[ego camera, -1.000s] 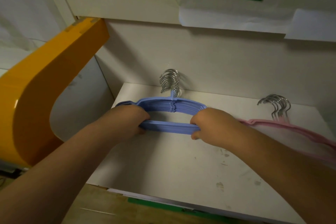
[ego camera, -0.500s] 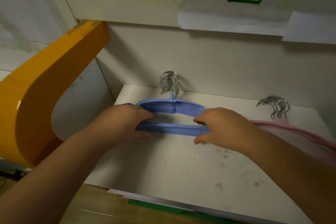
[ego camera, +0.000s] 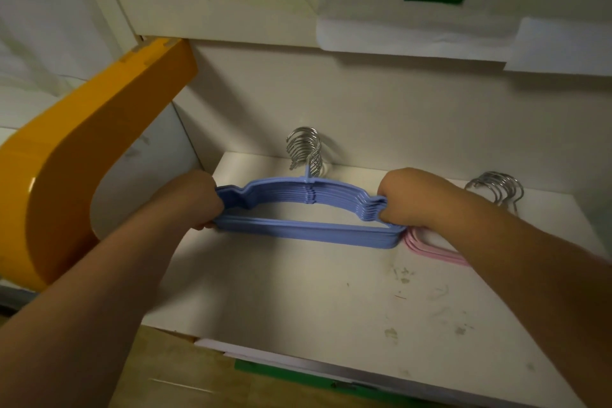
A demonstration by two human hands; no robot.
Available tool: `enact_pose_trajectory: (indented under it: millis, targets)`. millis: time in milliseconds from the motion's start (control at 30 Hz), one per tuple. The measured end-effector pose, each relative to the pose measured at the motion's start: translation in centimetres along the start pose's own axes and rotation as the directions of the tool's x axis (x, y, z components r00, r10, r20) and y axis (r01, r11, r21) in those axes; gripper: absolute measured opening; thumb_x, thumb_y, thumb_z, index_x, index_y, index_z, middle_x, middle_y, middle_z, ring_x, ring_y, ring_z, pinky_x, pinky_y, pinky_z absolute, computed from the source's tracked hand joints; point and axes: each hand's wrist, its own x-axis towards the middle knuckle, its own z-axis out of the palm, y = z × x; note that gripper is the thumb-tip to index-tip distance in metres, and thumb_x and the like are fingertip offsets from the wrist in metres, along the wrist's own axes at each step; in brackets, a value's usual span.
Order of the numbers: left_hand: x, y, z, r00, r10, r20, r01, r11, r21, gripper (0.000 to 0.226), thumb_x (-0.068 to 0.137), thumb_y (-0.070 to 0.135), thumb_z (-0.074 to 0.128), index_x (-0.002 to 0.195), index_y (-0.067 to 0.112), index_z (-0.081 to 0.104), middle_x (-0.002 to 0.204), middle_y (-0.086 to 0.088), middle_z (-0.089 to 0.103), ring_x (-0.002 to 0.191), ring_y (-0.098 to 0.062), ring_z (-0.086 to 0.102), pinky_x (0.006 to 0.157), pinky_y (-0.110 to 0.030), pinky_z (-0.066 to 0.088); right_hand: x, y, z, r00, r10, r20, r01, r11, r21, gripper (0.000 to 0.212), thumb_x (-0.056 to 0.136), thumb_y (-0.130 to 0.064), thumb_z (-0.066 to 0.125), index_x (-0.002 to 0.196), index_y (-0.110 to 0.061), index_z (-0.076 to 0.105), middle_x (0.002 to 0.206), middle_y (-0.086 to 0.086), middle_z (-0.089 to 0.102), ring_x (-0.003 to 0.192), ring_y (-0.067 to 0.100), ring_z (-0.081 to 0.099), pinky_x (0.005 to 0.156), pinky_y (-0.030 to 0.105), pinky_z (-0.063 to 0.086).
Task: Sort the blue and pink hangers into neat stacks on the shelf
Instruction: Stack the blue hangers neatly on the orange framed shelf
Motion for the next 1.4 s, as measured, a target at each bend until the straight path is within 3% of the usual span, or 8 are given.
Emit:
enact_pose_trajectory:
  millis: [133, 300, 433, 600, 900, 1067, 1233, 1400]
  targets:
    - [0.3, 0.8, -0.6, 0.997, -0.038, 0.064, 0.039, 0.999, -0.002, 0.014, 0.091, 0.01, 0.062, 0.1, 0.0, 0.063, 0.073, -0.014, 0.072, 0.06, -0.021, 0.068, 0.065, -0.032, 0.06, 0.2, -0.1, -0.1, 1.0, -0.006, 0.01, 0.007, 0.999, -0.053, 0.029, 0.074, -0.025, 0.066, 0.056, -0.016, 0.046, 0.057, 0.0, 0.046, 0.052, 0.016, 0.043, 0.046, 0.026, 0.027]
    - [0.2, 1.5, -0.5, 0.99, -0.089, 0.107, 0.09, 0.996, -0.007, 0.015, 0.091, 0.009, 0.063, 0.092, -0.006, 0.062, 0.085, -0.022, 0.072, 0.082, -0.033, 0.072, 0.084, -0.044, 0.057, 0.3, -0.3, 0.0, 1.0, -0.003, 0.008, 0.003, 0.998, -0.066, 0.034, 0.078, -0.034, 0.068, 0.057, -0.018, 0.046, 0.06, 0.0, 0.047, 0.054, 0.016, 0.043, 0.047, 0.026, 0.027]
    - [1.4, 0.1, 0.1, 0.987, -0.11, 0.12, 0.122, 0.987, -0.107, 0.02, 0.094, 0.008, 0.057, 0.102, -0.008, 0.066, 0.073, -0.021, 0.067, 0.066, -0.031, 0.064, 0.075, -0.04, 0.057, 0.3, -0.2, 0.0, 1.0, 0.005, 0.009, -0.004, 0.999, -0.04, 0.036, 0.077, -0.034, 0.068, 0.055, -0.018, 0.045, 0.058, 0.0, 0.046, 0.053, 0.016, 0.042, 0.048, 0.026, 0.028]
    - [1.1, -0.8, 0.1, 0.986, -0.002, -0.169, 0.026, 0.99, 0.14, 0.009, 0.078, 0.019, 0.067, 0.084, 0.013, 0.067, 0.072, -0.008, 0.066, 0.065, -0.026, 0.065, 0.069, -0.035, 0.058, 0.0, -0.1, 0.3, 1.0, 0.009, -0.022, -0.009, 1.0, -0.009, 0.034, 0.079, -0.034, 0.065, 0.056, -0.018, 0.046, 0.057, -0.001, 0.046, 0.054, 0.018, 0.044, 0.047, 0.027, 0.028]
    - [1.5, -0.1, -0.2, 0.993, -0.02, -0.12, 0.054, 0.956, 0.289, 0.021, 0.079, 0.016, 0.073, 0.072, 0.013, 0.053, 0.071, -0.007, 0.056, 0.061, -0.021, 0.052, 0.063, -0.033, 0.042, 0.4, -0.6, 0.1, 0.999, -0.003, -0.043, 0.001, 0.999, -0.051, 0.04, 0.086, -0.033, 0.063, 0.054, -0.018, 0.042, 0.058, 0.002, 0.043, 0.052, 0.016, 0.038, 0.046, 0.028, 0.023]
    - [0.8, -1.0, -0.2, 0.988, -0.027, -0.154, 0.042, 0.994, 0.097, 0.011, 0.077, 0.022, 0.07, 0.077, 0.011, 0.068, 0.066, -0.007, 0.064, 0.061, -0.023, 0.062, 0.063, -0.029, 0.049, 0.6, -0.4, 0.3, 0.999, 0.017, -0.048, -0.018, 1.0, -0.018, 0.039, 0.083, -0.033, 0.064, 0.054, -0.017, 0.043, 0.056, 0.001, 0.043, 0.051, 0.016, 0.038, 0.046, 0.028, 0.024]
    - [0.3, -2.0, 0.8, 0.993, -0.118, 0.001, 0.114, 0.958, -0.263, 0.027, 0.085, 0.029, 0.063, 0.087, 0.002, 0.064, 0.068, -0.014, 0.071, 0.062, -0.028, 0.071, 0.071, -0.041, 0.06, -0.1, -0.1, 0.1, 0.998, 0.02, -0.052, -0.023, 0.998, -0.05, 0.036, 0.077, -0.033, 0.067, 0.054, -0.016, 0.045, 0.054, 0.002, 0.042, 0.052, 0.019, 0.04, 0.045, 0.027, 0.026]
    - [0.1, -1.0, 0.5, 0.985, -0.17, 0.026, 0.171, 0.948, -0.267, 0.022, 0.09, 0.018, 0.061, 0.089, -0.004, 0.066, 0.07, -0.015, 0.072, 0.07, -0.027, 0.073, 0.079, -0.043, 0.059, -0.4, -0.6, -0.3, 0.997, 0.064, -0.041, -0.068, 0.992, -0.108, 0.032, 0.079, -0.028, 0.063, 0.055, -0.016, 0.045, 0.054, 0.002, 0.041, 0.051, 0.018, 0.039, 0.045, 0.025, 0.024]
